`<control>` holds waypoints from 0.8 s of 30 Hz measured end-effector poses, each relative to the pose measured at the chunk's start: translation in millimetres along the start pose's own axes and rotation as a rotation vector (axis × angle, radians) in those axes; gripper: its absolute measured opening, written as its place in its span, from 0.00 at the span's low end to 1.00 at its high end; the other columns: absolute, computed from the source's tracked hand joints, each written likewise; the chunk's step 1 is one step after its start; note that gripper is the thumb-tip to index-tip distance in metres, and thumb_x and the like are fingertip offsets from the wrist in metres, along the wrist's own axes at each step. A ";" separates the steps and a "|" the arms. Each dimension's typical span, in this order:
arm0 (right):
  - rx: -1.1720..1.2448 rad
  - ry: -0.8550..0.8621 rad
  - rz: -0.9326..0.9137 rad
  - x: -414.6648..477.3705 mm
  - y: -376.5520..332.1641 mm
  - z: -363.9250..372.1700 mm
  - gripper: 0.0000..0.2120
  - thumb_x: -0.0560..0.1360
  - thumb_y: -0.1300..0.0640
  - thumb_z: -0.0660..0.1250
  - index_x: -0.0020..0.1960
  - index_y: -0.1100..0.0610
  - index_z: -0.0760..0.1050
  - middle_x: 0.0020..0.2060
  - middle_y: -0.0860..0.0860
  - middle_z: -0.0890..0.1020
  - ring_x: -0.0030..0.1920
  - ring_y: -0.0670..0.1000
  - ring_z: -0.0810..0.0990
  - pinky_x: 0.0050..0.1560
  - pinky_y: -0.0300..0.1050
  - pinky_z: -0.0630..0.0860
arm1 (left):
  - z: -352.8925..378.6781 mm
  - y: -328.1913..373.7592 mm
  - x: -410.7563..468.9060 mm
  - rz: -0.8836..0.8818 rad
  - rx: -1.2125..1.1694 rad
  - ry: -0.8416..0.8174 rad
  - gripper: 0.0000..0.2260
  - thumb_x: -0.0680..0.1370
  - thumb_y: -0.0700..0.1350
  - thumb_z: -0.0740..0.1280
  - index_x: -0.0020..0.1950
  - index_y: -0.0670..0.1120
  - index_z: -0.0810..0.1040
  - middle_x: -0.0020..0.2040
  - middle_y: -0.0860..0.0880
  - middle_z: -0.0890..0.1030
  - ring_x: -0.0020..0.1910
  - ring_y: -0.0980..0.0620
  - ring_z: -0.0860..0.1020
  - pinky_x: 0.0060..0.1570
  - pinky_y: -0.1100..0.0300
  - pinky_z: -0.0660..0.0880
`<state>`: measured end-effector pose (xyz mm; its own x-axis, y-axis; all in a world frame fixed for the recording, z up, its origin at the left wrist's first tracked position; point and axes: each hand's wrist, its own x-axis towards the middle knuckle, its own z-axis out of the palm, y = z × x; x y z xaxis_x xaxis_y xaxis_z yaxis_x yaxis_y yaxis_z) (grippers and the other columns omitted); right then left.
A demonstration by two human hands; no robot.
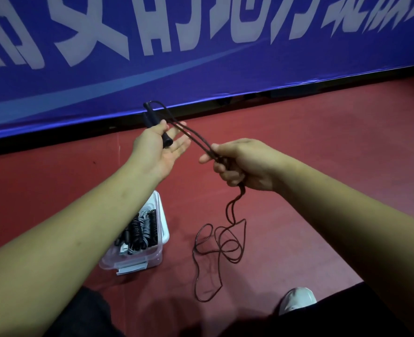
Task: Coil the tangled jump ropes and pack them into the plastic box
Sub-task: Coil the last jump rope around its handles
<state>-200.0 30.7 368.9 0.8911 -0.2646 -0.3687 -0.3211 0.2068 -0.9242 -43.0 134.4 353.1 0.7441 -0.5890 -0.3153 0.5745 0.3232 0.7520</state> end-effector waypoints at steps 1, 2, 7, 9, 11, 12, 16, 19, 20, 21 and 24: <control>-0.017 0.005 0.022 -1.0 1.5 4.3 0.16 0.84 0.55 0.56 0.58 0.66 0.77 0.30 0.52 0.71 0.24 0.46 0.63 0.24 0.37 0.56 | 0.2 -0.9 -0.2 -0.007 -0.037 -0.027 0.10 0.84 0.43 0.57 0.64 0.43 0.71 0.55 0.40 0.84 0.52 0.40 0.84 0.44 0.52 0.81; -0.011 0.018 0.033 -1.5 3.0 9.1 0.14 0.84 0.57 0.56 0.57 0.65 0.76 0.29 0.53 0.72 0.24 0.46 0.65 0.24 0.37 0.57 | 0.4 -1.3 0.1 -0.010 -0.081 -0.045 0.13 0.85 0.44 0.57 0.68 0.43 0.69 0.55 0.41 0.84 0.53 0.41 0.84 0.46 0.52 0.81; 0.024 0.107 -0.031 -1.8 6.7 26.4 0.02 0.82 0.63 0.60 0.51 0.59 0.71 0.27 0.56 0.76 0.21 0.47 0.65 0.22 0.36 0.58 | 5.2 5.0 -5.2 -0.048 -0.157 -0.059 0.15 0.85 0.46 0.55 0.65 0.38 0.73 0.54 0.41 0.84 0.62 0.40 0.79 0.51 0.51 0.77; -0.057 0.075 -0.062 -4.0 6.9 28.9 0.02 0.81 0.63 0.62 0.50 0.60 0.72 0.27 0.56 0.76 0.21 0.47 0.64 0.24 0.37 0.57 | 4.1 4.9 -6.9 -0.068 -0.142 -0.071 0.16 0.85 0.47 0.55 0.61 0.37 0.75 0.53 0.40 0.85 0.64 0.40 0.78 0.57 0.51 0.75; -0.146 0.076 -0.095 -5.2 6.7 30.0 0.02 0.81 0.63 0.64 0.49 0.62 0.74 0.27 0.56 0.75 0.21 0.47 0.64 0.25 0.39 0.56 | 3.6 2.7 -8.9 -0.075 -0.086 -0.083 0.16 0.85 0.49 0.56 0.60 0.40 0.77 0.57 0.41 0.84 0.66 0.41 0.76 0.64 0.50 0.73; -0.171 0.079 -0.109 -5.2 6.7 30.8 0.03 0.80 0.63 0.64 0.49 0.63 0.75 0.26 0.56 0.75 0.21 0.48 0.64 0.25 0.39 0.56 | 4.5 1.4 -10.1 -0.075 -0.052 -0.083 0.16 0.84 0.51 0.57 0.61 0.42 0.78 0.60 0.42 0.82 0.66 0.43 0.76 0.66 0.50 0.72; -0.250 0.082 -0.135 -4.4 6.2 31.7 0.08 0.79 0.63 0.66 0.49 0.69 0.76 0.26 0.56 0.74 0.21 0.48 0.63 0.24 0.39 0.56 | 9.8 -2.2 -17.6 -0.027 0.074 0.011 0.15 0.81 0.56 0.62 0.63 0.52 0.80 0.56 0.50 0.76 0.55 0.53 0.74 0.49 0.54 0.74; -0.327 0.068 -0.142 -4.6 5.0 29.6 0.12 0.79 0.63 0.68 0.51 0.73 0.76 0.27 0.56 0.74 0.22 0.48 0.63 0.23 0.39 0.58 | 11.0 -3.9 -21.0 -0.066 0.115 -0.013 0.14 0.79 0.60 0.64 0.62 0.57 0.79 0.57 0.52 0.76 0.59 0.50 0.74 0.52 0.51 0.74; -0.342 0.058 -0.143 -4.6 4.1 29.2 0.12 0.78 0.62 0.68 0.52 0.73 0.77 0.27 0.56 0.74 0.22 0.48 0.63 0.23 0.39 0.58 | 10.4 -4.9 -21.3 -0.095 0.104 -0.037 0.15 0.79 0.60 0.64 0.62 0.57 0.78 0.59 0.49 0.76 0.61 0.48 0.75 0.54 0.48 0.76; -0.358 0.053 -0.140 -4.9 3.1 29.0 0.11 0.78 0.62 0.68 0.52 0.73 0.78 0.27 0.56 0.74 0.22 0.47 0.63 0.23 0.38 0.58 | 9.9 -5.4 -22.0 -0.123 0.076 -0.071 0.15 0.79 0.61 0.64 0.63 0.57 0.76 0.61 0.45 0.76 0.62 0.44 0.77 0.55 0.46 0.78; -0.419 0.096 -0.112 -3.6 1.9 27.8 0.09 0.78 0.62 0.69 0.50 0.70 0.80 0.25 0.55 0.74 0.21 0.48 0.64 0.24 0.38 0.59 | 10.7 -4.6 -25.3 -0.151 -0.031 -0.249 0.14 0.81 0.60 0.59 0.66 0.61 0.73 0.62 0.39 0.81 0.60 0.39 0.80 0.60 0.42 0.75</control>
<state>-194.9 58.3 371.2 0.9001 -0.3544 -0.2532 -0.3442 -0.2226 -0.9121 -68.2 139.9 363.8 0.5452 -0.7944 -0.2678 0.6853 0.2384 0.6881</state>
